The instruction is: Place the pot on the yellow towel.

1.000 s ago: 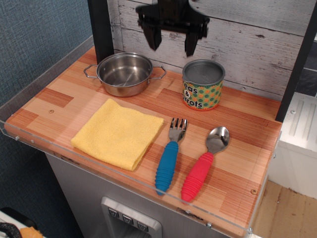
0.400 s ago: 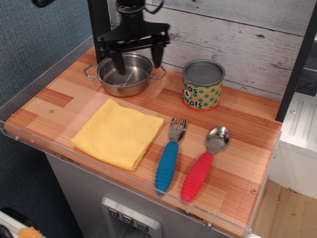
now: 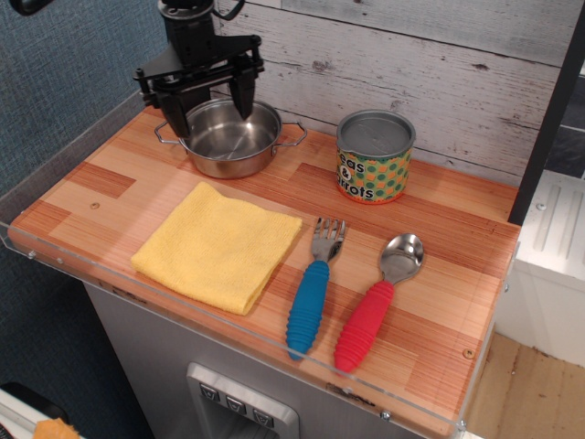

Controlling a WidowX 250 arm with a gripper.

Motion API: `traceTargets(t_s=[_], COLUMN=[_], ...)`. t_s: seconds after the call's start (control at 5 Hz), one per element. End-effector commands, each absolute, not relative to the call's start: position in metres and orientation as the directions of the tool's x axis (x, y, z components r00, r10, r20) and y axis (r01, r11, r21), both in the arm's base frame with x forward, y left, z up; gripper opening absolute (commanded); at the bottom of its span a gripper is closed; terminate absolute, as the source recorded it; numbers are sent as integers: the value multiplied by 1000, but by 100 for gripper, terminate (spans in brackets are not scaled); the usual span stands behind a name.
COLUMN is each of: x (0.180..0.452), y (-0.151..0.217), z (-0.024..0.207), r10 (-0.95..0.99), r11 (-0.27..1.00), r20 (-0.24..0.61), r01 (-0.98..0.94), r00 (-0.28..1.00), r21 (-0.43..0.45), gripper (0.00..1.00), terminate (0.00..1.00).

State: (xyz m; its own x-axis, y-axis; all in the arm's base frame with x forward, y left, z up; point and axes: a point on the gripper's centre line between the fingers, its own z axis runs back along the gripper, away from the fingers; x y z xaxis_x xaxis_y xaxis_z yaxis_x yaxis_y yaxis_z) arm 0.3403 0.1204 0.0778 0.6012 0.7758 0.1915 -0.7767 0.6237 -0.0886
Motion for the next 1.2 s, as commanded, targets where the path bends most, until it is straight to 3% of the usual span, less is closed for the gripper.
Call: traceTargets(t_s=[0.0, 1.0], x=[346, 351], y=[136, 153], z=[82, 43], r10=[817, 817], r11=[561, 563], r20=[201, 152], r01=[-826, -826], r00=[541, 556], r21=[-58, -7], gripper=[100, 100], terminate=[0, 0])
